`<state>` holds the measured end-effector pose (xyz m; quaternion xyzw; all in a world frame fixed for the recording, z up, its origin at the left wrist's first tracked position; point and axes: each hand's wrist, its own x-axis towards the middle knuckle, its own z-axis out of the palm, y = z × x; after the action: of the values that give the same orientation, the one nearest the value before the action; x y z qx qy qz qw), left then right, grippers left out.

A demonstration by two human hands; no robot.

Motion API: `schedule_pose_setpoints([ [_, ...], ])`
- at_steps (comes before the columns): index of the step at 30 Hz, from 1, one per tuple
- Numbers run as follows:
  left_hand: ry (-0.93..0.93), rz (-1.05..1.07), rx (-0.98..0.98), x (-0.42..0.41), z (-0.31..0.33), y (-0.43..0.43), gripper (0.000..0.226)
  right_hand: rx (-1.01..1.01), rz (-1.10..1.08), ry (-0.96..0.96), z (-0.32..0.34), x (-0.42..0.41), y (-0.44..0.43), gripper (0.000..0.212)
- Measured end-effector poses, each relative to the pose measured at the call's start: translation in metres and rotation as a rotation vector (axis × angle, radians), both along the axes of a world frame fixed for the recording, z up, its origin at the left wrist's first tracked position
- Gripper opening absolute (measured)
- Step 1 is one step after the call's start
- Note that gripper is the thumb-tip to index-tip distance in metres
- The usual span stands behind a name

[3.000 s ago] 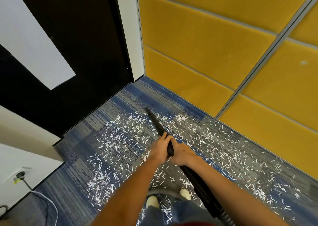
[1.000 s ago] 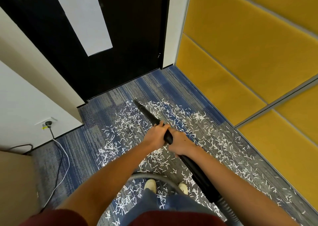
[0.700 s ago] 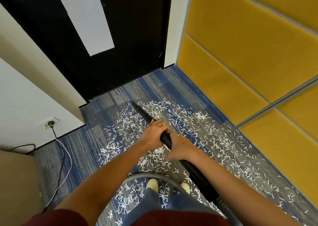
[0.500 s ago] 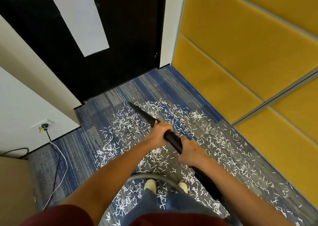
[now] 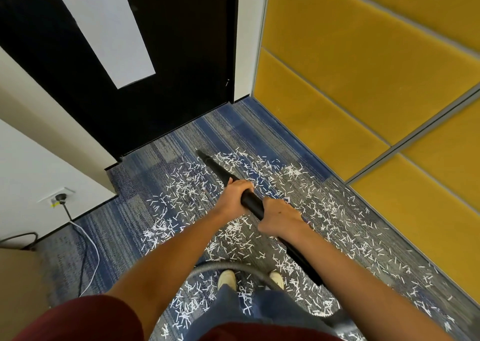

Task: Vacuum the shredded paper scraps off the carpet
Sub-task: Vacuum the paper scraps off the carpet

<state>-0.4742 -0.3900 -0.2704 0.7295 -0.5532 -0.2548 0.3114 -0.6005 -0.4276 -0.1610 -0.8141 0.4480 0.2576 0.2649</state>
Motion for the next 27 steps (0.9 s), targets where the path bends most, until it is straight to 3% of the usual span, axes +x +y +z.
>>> schedule_pose_setpoints([
  [4,-0.008,-0.037,0.005,0.003,0.003,-0.004,0.027,0.017,0.000,-0.009,0.004,-0.001,-0.002,0.034],
  [7,-0.039,-0.022,0.027,0.012,-0.003,0.001,0.048,-0.015,0.040,-0.014,0.007,-0.002,0.002,0.036],
  [11,-0.145,-0.051,0.049,0.023,-0.014,0.000,0.027,-0.011,0.052,-0.027,0.009,-0.003,0.006,0.036],
  [16,-0.169,-0.018,0.066,0.031,0.001,-0.004,0.023,-0.049,0.042,-0.041,0.011,0.007,0.006,0.037],
  [27,-0.147,-0.059,0.283,0.024,-0.006,-0.022,0.039,-0.037,-0.012,-0.017,-0.002,0.008,0.003,0.039],
])
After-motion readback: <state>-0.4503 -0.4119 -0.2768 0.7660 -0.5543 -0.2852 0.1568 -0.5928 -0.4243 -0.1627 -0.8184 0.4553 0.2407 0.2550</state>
